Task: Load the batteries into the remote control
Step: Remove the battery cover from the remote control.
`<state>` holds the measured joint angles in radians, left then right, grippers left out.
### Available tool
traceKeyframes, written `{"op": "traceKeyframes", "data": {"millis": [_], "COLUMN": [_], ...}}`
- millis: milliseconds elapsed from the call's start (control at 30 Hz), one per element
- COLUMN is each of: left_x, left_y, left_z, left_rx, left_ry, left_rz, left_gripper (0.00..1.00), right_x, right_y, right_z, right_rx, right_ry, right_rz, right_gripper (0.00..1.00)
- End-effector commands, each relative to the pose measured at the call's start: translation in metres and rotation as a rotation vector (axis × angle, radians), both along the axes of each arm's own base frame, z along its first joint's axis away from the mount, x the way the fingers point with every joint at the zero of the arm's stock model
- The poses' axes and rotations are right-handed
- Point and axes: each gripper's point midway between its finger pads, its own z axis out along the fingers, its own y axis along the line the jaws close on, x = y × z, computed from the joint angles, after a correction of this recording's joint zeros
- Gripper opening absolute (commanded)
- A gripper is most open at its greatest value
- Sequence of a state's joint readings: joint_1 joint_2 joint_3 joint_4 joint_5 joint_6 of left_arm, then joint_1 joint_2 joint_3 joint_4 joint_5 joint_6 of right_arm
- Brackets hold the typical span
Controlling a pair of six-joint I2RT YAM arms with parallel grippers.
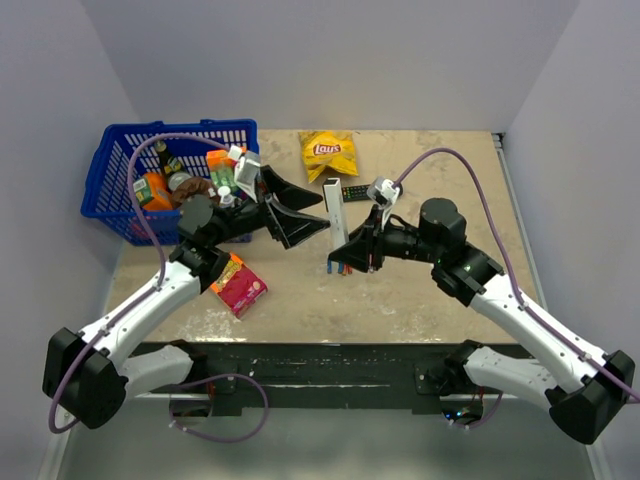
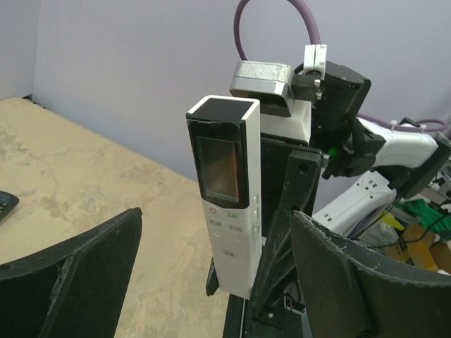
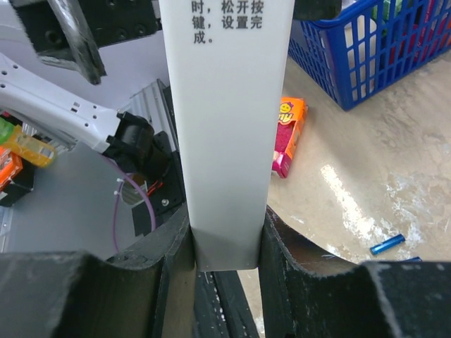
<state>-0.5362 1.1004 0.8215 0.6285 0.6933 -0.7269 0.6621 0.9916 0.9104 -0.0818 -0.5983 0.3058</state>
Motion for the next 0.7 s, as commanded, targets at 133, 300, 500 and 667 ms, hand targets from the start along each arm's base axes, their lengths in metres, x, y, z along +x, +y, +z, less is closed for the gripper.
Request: {"op": "traceKeyframes", "data": {"millis": [133, 300, 500, 667], "left_x": [-0.023, -0.024, -0.022, -0.021], "left_y": [-0.002, -0.007, -0.009, -0.008], "left_z": [0.013, 0.015, 0.020, 0.023], "left_rx": [-0.004, -0.014, -0.039, -0.053], "left_ry": [-0.168, -0.151, -0.145, -0.135], "left_rz": [-0.187, -0.240, -0.243, -0.243], "left_gripper": [0.83, 0.76, 0.70, 0.68], "right_x": [-0.017, -0.017, -0.015, -0.012], "right_y": [0.003, 0.003, 0.004, 0.007], "right_z": [0.028, 0.023, 0.016, 0.011], "right_rx": [0.078, 0.054, 0.025, 0.006], "right_ry": [-0.077, -0.082, -0.087, -0.089], "right_rz": [0.087, 0.098, 0.108, 0.120], "right_gripper": [0.00, 0.00, 0.00, 0.00]}}
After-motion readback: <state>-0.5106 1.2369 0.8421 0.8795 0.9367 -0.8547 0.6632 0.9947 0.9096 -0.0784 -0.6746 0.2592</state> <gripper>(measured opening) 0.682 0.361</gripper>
